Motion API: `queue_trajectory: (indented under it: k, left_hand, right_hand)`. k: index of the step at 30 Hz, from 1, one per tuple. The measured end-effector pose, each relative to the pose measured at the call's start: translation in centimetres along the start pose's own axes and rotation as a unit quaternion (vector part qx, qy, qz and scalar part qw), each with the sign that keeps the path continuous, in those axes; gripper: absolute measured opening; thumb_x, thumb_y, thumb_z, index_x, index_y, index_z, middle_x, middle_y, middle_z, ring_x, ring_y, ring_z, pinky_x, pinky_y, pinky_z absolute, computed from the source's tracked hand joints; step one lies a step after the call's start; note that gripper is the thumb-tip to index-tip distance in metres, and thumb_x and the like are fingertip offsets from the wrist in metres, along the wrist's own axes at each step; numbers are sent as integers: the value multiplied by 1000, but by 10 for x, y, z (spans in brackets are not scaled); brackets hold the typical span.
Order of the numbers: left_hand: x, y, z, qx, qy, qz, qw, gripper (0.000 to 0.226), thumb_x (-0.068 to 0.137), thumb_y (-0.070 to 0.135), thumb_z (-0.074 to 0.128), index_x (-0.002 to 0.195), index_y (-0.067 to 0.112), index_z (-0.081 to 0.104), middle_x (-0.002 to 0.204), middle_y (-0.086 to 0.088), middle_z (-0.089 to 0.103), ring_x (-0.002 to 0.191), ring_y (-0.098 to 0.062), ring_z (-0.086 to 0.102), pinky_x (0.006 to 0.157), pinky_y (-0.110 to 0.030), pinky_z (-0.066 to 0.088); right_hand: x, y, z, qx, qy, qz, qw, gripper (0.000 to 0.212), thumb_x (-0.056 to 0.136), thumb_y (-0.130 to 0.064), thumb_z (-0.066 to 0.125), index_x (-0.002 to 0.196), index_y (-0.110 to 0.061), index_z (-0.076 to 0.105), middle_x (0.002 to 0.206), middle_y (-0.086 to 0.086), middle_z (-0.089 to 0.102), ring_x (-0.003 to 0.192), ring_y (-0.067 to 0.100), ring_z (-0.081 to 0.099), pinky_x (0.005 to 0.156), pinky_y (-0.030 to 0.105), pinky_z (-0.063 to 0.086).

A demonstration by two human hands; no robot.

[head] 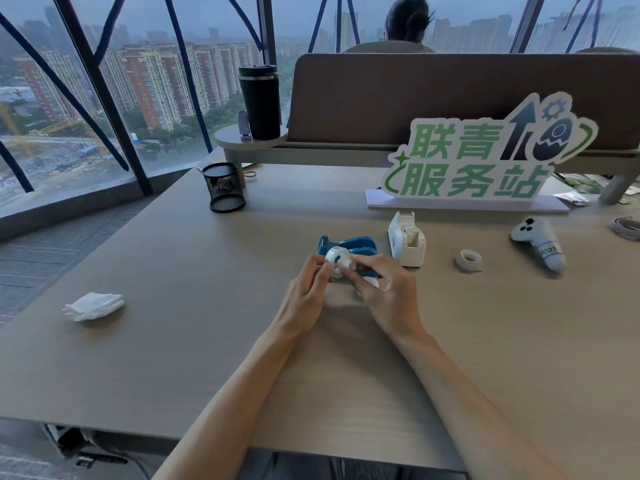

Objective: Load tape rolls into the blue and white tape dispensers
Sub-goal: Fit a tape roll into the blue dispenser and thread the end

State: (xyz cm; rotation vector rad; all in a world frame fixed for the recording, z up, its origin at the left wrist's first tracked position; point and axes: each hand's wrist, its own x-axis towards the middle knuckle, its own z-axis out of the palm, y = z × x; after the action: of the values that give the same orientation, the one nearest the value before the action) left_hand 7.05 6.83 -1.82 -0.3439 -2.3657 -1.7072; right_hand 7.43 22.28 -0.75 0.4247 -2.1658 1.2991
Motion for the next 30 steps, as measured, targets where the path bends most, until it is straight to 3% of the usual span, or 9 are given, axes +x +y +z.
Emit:
queue_trajectory:
  k: [5, 11, 18, 23, 30]
  left_hand:
    - [0, 4, 0, 30, -3, 8, 1000, 17, 102, 22, 37, 95, 16, 51, 83, 0, 58, 66, -4, 48, 62, -18, 38]
    - [-2, 9, -1, 37, 4, 11, 999, 16, 102, 19, 38, 91, 18, 49, 72, 10, 52, 58, 1, 46, 57, -14, 36]
    - [-3, 11, -1, 39, -3, 1, 999, 17, 102, 21, 38, 90, 18, 49, 71, 9, 51, 58, -1, 44, 56, -16, 36]
    - [-2, 10, -1, 48, -8, -4, 999, 19, 101, 24, 39, 93, 13, 51, 81, -6, 58, 67, -8, 47, 62, -23, 38]
    - [-2, 12, -2, 48, -6, -2, 999, 20, 100, 30, 43, 86, 17, 48, 71, 3, 50, 60, -5, 41, 56, -18, 34]
  right_hand:
    - [-1, 3, 2, -16, -17, -16, 1000, 33, 77, -30, 75, 106, -15, 72, 101, 1, 73, 91, 12, 66, 79, 15, 52]
    - [0, 1, 0, -29, -21, -23, 999, 38, 77, -33, 70, 109, -13, 70, 104, 4, 72, 93, 14, 64, 82, 2, 43]
    - [0, 3, 1, -60, -32, -46, 997, 42, 79, -35, 68, 114, -12, 68, 108, 5, 72, 97, 14, 64, 88, 3, 41]
    - [2, 3, 2, -45, -21, -58, 997, 34, 82, -30, 71, 110, -11, 69, 104, 4, 72, 93, 13, 66, 84, 10, 48]
    - [3, 3, 4, -68, -12, -97, 993, 28, 83, -20, 72, 108, -8, 71, 103, 6, 72, 91, 14, 67, 84, 9, 47]
